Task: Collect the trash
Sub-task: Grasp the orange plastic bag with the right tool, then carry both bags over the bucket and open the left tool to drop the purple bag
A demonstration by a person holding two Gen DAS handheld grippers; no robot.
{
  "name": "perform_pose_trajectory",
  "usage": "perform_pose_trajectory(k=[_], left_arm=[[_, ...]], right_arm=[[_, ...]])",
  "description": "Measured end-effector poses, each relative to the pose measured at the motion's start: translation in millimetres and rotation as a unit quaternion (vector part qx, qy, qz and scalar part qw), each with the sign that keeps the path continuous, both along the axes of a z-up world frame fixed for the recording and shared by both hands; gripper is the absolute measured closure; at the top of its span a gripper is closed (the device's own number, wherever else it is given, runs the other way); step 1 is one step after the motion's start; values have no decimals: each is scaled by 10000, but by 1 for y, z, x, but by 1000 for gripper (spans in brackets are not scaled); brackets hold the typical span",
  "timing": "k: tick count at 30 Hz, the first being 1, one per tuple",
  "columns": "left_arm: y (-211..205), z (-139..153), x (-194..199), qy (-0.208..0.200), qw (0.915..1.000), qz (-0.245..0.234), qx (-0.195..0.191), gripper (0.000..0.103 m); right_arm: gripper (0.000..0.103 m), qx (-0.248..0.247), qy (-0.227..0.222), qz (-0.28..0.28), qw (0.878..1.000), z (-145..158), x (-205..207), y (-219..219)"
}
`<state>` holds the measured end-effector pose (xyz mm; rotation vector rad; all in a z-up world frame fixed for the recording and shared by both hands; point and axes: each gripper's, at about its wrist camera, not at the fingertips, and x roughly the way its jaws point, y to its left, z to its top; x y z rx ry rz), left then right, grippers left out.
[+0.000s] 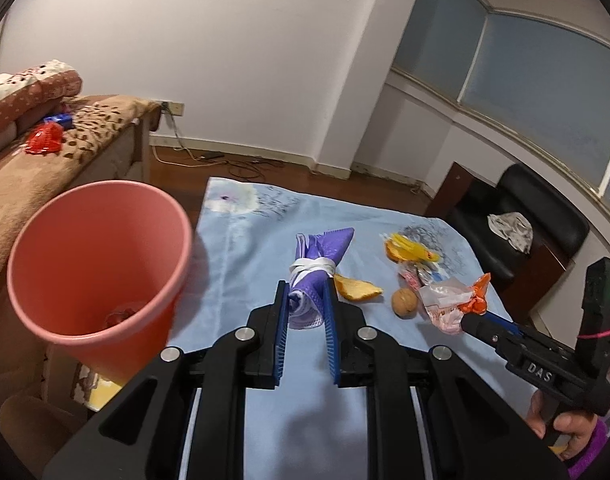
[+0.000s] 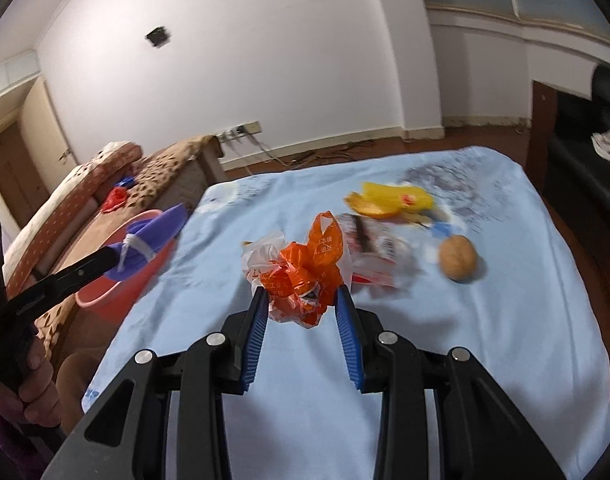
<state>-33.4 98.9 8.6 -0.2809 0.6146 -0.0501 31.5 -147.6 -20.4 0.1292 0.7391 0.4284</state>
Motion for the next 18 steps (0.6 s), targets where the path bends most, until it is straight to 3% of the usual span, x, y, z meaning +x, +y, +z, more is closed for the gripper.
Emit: perform_pose_trajectory(k=[18], left_arm=[[42,5,-21,-146,9920,1206,349,87]], right_arm=[[69,-134,-123,958,9952,21,13,95]])
